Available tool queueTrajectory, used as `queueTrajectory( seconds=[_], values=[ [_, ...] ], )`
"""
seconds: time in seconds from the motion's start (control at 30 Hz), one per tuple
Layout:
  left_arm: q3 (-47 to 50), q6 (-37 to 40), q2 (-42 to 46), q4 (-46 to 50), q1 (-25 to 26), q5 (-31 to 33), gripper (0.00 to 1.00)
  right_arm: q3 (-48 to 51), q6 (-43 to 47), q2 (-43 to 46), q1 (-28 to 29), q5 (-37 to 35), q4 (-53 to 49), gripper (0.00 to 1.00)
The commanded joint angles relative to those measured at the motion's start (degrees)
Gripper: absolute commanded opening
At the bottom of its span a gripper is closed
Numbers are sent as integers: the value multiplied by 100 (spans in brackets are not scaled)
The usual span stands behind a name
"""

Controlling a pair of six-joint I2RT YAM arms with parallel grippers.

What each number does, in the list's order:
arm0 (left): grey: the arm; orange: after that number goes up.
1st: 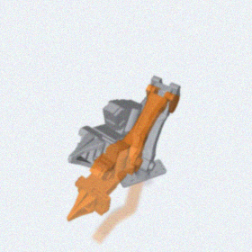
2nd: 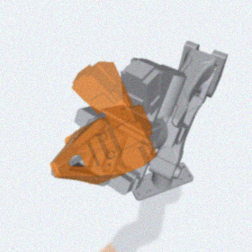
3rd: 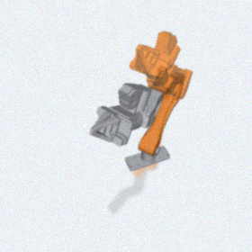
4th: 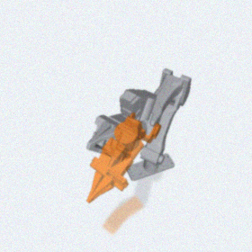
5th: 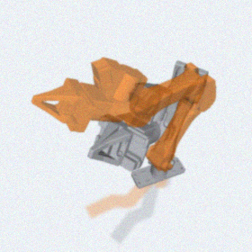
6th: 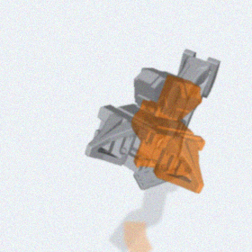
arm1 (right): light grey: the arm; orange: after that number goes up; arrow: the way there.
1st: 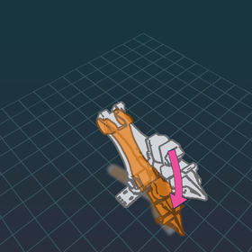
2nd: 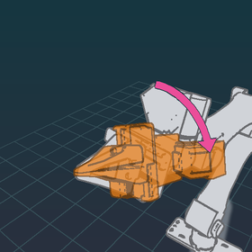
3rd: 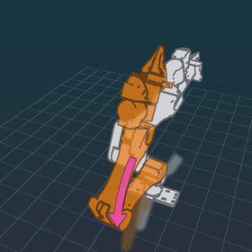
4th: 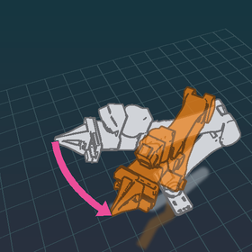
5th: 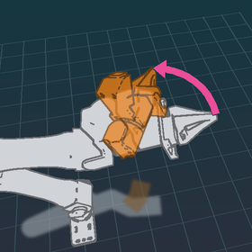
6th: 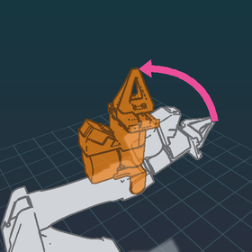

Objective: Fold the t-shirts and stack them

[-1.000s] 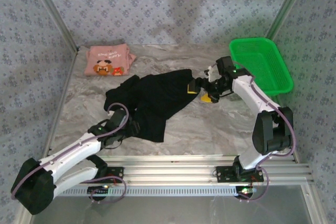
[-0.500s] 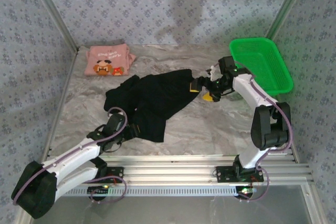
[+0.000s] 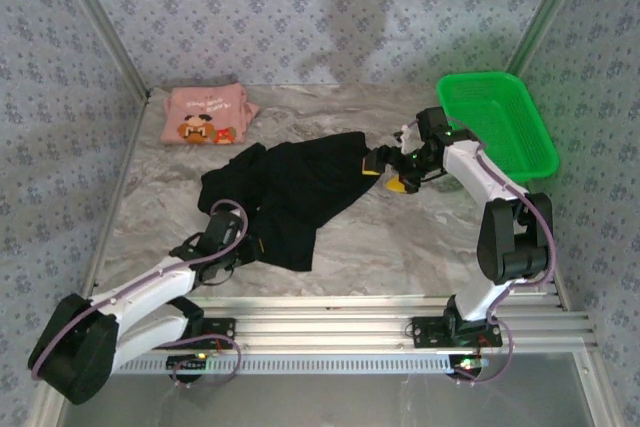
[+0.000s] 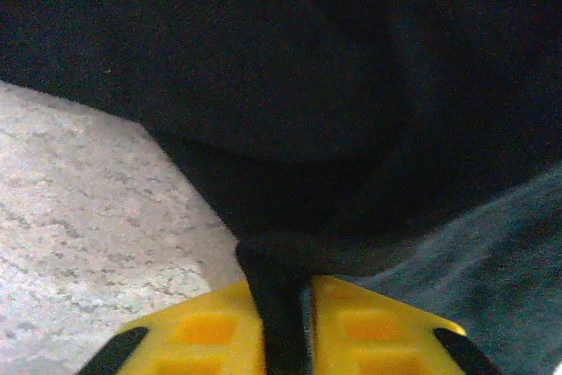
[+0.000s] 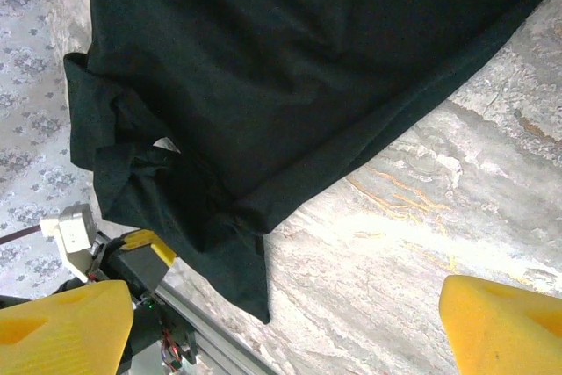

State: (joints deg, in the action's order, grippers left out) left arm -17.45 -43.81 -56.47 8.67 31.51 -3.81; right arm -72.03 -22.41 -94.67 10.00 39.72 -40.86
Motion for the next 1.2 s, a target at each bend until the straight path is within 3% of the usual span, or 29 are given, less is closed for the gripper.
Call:
queueTrajectory(
  seconds=[0.0, 0.17, 0.3, 0.6, 0.8, 0.87, 1.07, 1.17],
  values=[
    [-332, 113, 351, 507, 1, 36, 12, 49, 63, -78, -80, -135, -26, 92],
    [-846, -79, 1409, 1635, 2, 403, 2, -145, 90, -284, -189, -753, -244, 92],
    [-1460, -181, 1963, 2438, -12, 702, 0, -452, 112, -782, -139, -1082, -183, 89],
    [-2736, 65, 1901, 3426, -22, 969, 0, -1607, -107, -2205, 194, -1136, -74, 78],
    [-2825, -143, 2102, 3675, -24, 973, 0, -1806, -353, -2673, 351, -1401, -106, 69],
    [-2825, -236, 2324, 3741, -18, 989, 0, -1765, -442, -2727, 345, -1437, 91, 62],
    [-3189, -273, 2588, 3939, -25, 1214, 0, -1796, -920, -2816, 257, -1364, 802, 2],
    [-3720, -15, 2213, 3942, -29, 1332, 0, -1879, -1084, -2364, 120, -1542, 996, 0]
  ],
)
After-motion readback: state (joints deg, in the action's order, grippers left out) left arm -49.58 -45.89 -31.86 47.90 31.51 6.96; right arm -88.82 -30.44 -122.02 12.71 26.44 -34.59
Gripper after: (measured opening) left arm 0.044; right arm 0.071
